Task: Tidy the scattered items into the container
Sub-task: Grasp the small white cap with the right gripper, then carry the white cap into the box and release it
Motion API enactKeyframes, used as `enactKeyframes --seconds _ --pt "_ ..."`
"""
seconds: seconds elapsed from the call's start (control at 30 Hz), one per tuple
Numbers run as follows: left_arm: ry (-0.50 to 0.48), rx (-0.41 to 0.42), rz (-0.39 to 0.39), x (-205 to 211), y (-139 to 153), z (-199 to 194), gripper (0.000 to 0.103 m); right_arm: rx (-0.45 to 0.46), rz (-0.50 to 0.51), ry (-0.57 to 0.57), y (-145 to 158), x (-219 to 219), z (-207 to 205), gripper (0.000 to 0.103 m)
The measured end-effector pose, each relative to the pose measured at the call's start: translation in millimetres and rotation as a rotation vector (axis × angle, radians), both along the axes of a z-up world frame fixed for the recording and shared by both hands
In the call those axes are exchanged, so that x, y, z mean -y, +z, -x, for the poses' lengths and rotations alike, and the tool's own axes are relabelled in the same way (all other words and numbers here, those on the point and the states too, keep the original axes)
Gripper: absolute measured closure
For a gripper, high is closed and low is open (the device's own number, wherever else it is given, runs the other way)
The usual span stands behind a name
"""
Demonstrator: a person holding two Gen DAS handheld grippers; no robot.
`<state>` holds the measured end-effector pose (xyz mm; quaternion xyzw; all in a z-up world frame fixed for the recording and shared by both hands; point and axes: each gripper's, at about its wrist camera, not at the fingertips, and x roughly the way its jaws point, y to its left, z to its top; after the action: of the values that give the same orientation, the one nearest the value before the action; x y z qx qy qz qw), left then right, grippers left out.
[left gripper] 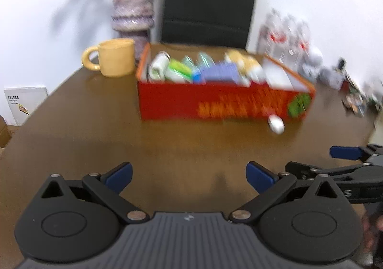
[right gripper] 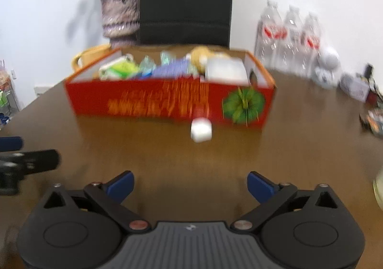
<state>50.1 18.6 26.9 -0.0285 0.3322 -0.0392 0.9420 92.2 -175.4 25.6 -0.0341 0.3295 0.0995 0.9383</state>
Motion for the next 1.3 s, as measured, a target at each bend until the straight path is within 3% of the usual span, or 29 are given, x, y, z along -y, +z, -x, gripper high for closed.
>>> enactKeyframes --seconds 0.13,0.2,0.27,0.37,0.53,0.77,0.9,1.03,1.23,1.27,1.3 --pt "0.010 -0.010 0.012 -1.4 -1.5 -16.3 0.000 -0.032 -0.019 0.018 -6.5 -0.5 -47.9 0.032" --pt "0.016 -0.015 0.018 -2.1 -2.3 -24.4 0.000 -0.050 -0.028 0.026 -10.9 -0.1 -69.8 0.045" --pt "0.021 -0.020 0.025 -2.8 -3.1 -32.6 0.000 -0.035 -0.026 0.024 -13.8 1.1 -77.8 0.054" --pt "0.029 -0.028 0.034 -3.8 -4.2 -44.8 0.000 -0.022 -0.038 0.019 -14.7 5.5 -80.6 0.077" --pt "0.029 -0.029 0.040 -2.9 -3.0 -57.0 0.000 -0.020 -0.065 0.034 -13.0 12.0 -66.2 0.077" --pt "-0.016 0.089 -0.016 13.9 42.1 -66.5 0.000 0.131 -0.070 0.105 53.0 13.3 -46.2 0.077" --pt "-0.061 0.119 -0.028 21.1 71.1 -101.1 0.000 0.125 -0.102 0.119 82.3 14.5 -94.4 0.077" --pt "-0.064 0.054 -0.051 23.5 83.5 -160.1 0.000 0.059 -0.082 0.103 90.8 6.1 -158.2 0.077" --pt "-0.075 -0.200 -0.024 17.9 62.0 -242.5 0.000 -0.148 -0.118 0.067 69.0 -3.0 -237.5 0.076" --pt "-0.065 -0.234 -0.025 16.5 57.0 -251.4 0.000 -0.188 -0.127 0.058 63.5 -3.1 -244.1 0.069" --pt "-0.053 -0.260 -0.025 14.8 52.9 -258.8 0.003 -0.226 -0.134 0.049 58.5 -3.2 -250.1 0.053"
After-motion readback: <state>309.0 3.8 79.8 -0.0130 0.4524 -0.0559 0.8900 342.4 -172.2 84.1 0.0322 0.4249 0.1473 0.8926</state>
